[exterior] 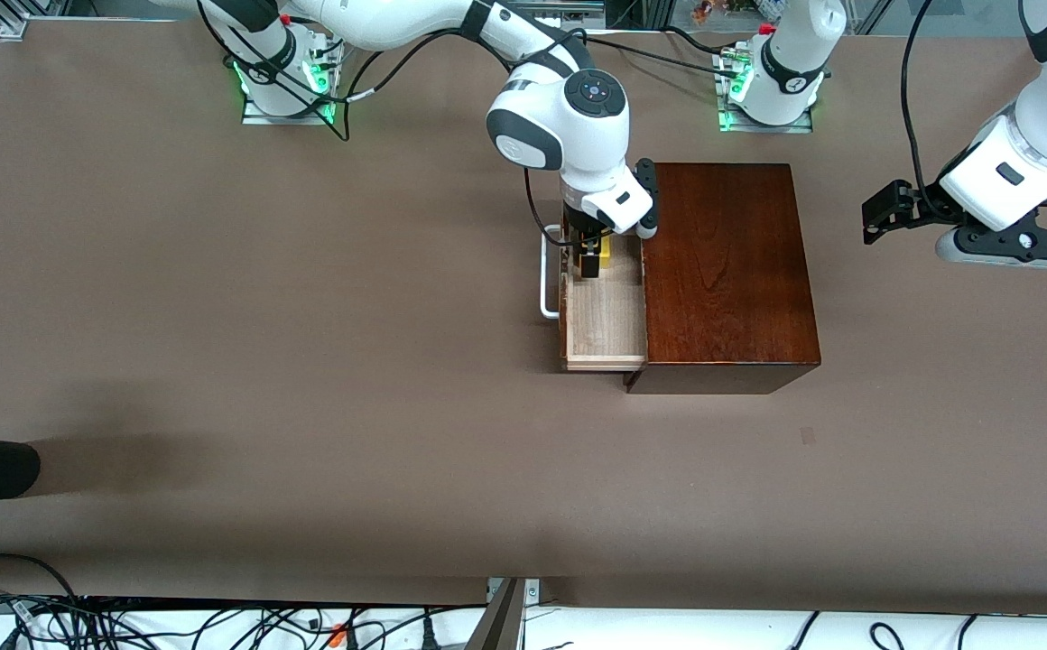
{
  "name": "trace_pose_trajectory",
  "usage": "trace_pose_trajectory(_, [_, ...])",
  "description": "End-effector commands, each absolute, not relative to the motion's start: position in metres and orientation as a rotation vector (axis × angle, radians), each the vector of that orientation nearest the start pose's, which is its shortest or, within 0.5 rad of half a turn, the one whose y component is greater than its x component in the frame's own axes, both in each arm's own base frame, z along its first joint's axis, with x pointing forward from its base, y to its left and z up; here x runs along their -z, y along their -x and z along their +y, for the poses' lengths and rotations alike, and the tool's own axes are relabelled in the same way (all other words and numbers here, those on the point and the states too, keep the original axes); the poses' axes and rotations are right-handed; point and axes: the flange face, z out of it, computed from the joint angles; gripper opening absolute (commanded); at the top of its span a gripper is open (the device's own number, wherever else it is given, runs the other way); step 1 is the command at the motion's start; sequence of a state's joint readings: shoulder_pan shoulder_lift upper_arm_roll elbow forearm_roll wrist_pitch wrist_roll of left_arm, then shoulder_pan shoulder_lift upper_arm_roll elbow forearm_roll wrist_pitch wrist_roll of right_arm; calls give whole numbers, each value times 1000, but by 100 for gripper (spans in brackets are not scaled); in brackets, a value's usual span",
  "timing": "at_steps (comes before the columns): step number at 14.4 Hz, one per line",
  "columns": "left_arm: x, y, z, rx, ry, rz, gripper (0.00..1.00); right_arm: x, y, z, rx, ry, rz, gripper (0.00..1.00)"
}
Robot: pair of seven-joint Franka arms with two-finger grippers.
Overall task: Open drawer, take yellow block, close drawer
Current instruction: 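Lower the right gripper into the drawer and grasp the yellow block, then lift the yellow block out with the right gripper and carry it away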
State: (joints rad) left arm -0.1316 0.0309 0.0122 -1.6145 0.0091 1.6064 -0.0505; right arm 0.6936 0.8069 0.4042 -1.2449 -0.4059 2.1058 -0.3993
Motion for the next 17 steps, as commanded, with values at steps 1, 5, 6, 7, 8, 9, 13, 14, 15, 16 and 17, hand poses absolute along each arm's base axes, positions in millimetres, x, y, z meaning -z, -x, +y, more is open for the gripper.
trace_pose_trajectory(1, [-598,-560,-67,-12,3121,140,100,-314,-437,630,242,2244,-2248,83])
trace_pose_trajectory(5, [-600,-559,-66,-8,3123,136,100,-319,-437,629,242,2260,-2235,27])
trace_pose_trajectory(6, [-599,-559,-66,-10,3122,138,100,-321,-437,629,239,2264,-2235,18])
trace_pose_trajectory(7, [-599,-559,-66,-10,3122,140,100,-322,-436,628,223,2267,-2236,12])
trace_pose_trajectory(8, [-599,-559,-66,-10,3122,140,100,-330,-438,628,224,2277,-2228,10])
trace_pose_trajectory(9, [-599,-559,-66,-10,3122,140,100,-339,-441,628,217,2289,-2219,8])
trace_pose_trajectory(13, [-600,-559,-66,-10,3122,140,100,-374,-449,621,121,2339,-2184,7])
trace_pose_trajectory(14, [-600,-559,-66,-10,3122,140,100,-390,-452,618,110,2347,-2153,7])
trace_pose_trajectory(15, [-600,-559,-66,-10,3122,143,100,-402,-452,616,94,2350,-2129,7])
trace_pose_trajectory(16, [-599,-559,-66,-13,3124,143,100,-417,-451,614,97,2355,-2112,7])
trace_pose_trajectory(17, [-600,-559,-66,-10,3122,143,100,-432,-452,608,99,2367,-2095,7])
